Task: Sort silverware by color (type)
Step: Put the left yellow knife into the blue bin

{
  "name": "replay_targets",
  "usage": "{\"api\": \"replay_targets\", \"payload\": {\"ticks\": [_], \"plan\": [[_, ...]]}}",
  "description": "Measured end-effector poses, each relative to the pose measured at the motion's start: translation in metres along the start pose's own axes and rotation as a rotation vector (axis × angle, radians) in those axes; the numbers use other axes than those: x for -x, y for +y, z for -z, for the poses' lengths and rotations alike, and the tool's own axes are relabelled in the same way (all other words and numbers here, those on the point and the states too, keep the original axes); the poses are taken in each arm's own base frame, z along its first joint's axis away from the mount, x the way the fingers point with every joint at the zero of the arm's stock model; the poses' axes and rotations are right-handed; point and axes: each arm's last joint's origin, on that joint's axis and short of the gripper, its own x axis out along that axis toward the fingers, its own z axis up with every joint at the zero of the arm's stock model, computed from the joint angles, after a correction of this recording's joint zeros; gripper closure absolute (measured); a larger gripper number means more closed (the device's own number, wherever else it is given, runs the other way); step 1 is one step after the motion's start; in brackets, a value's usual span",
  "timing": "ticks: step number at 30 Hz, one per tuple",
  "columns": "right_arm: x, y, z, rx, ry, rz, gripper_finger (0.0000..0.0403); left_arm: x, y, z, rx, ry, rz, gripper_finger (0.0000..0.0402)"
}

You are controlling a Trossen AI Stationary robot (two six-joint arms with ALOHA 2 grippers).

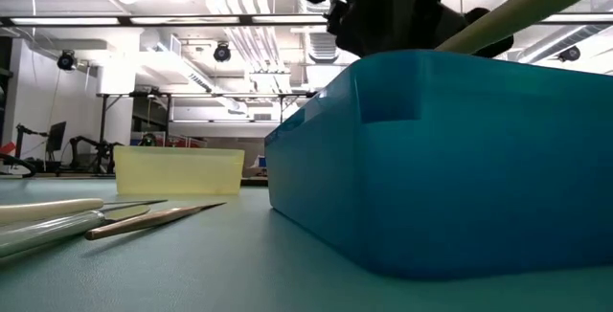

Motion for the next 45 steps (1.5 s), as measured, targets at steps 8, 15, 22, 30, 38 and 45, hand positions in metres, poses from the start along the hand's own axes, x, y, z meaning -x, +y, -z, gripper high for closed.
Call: {"api": "replay_targets", "payload": {"ticks": [8, 15, 22, 30, 38, 45], "plan": [[0.0, -0.005, -0.005, -0.102, -0.028, 0.034, 0.0352, 0.0, 0.0, 0.0, -0.001, 0.002, 0.001, 0.0202], [0.002, -0.013, -0.012, -0.137, -0.078, 0.107, 0.0352, 0.001, 0.0, 0.001, -0.004, 0.01, 0.005, 0.0202], [-0.001, -0.018, -0.015, -0.134, -0.102, 0.14, 0.0352, 0.004, 0.001, 0.001, -0.004, 0.013, 0.006, 0.0202], [-0.008, -0.025, -0.015, -0.145, -0.097, 0.18, 0.0351, 0.006, 0.001, 0.001, -0.005, 0.015, 0.007, 0.0202], [-0.016, -0.033, -0.016, -0.157, -0.107, 0.212, 0.0349, 0.006, 0.001, 0.001, -0.006, 0.017, 0.008, 0.0202], [-0.016, -0.033, -0.017, -0.154, -0.128, 0.211, 0.0327, 0.006, 0.001, 0.001, -0.006, 0.017, 0.008, 0.0202]]}}
